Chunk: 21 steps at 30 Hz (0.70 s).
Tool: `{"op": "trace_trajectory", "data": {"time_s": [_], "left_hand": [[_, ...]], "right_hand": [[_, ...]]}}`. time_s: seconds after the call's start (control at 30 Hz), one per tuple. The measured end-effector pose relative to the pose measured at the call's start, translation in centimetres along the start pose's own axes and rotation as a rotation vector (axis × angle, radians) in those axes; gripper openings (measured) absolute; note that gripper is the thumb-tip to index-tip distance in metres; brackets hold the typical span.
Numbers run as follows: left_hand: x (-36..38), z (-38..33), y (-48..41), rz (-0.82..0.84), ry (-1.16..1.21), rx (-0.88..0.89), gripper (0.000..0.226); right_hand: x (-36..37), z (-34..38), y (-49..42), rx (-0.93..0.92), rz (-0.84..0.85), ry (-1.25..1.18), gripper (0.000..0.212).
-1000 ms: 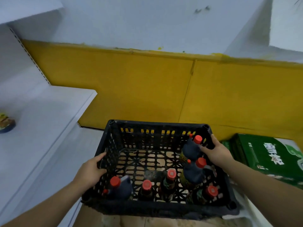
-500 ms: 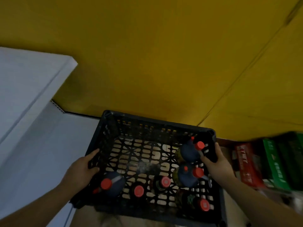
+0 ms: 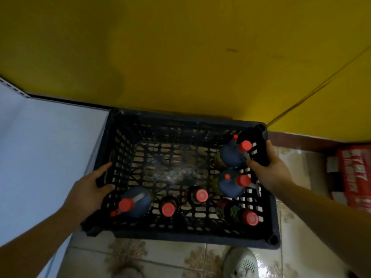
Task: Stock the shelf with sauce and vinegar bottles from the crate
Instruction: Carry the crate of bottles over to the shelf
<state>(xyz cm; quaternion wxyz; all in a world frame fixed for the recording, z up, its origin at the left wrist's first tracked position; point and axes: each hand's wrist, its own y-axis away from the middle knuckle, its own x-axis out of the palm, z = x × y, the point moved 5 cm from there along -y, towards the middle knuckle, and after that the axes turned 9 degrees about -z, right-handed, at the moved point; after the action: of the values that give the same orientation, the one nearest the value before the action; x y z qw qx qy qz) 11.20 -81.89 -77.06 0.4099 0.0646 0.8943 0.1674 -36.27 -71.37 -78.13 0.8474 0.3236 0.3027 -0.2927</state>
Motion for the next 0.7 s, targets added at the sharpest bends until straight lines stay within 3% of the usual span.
{"op": "trace_trajectory", "data": {"time_s": [0.53,0.7], "left_hand": [[4.7,3.5,-5.4,0.067,-0.008,0.003,0.072],[5.1,3.1,-5.2,0.224,-0.021,-0.033,0.075]], "right_hand": [[5.0,-2.5,-2.8,0.026,-0.066,0.024,0.085],[4.7,-1.7,-2.6,0.028,0.045,0.112,0.087]]}}
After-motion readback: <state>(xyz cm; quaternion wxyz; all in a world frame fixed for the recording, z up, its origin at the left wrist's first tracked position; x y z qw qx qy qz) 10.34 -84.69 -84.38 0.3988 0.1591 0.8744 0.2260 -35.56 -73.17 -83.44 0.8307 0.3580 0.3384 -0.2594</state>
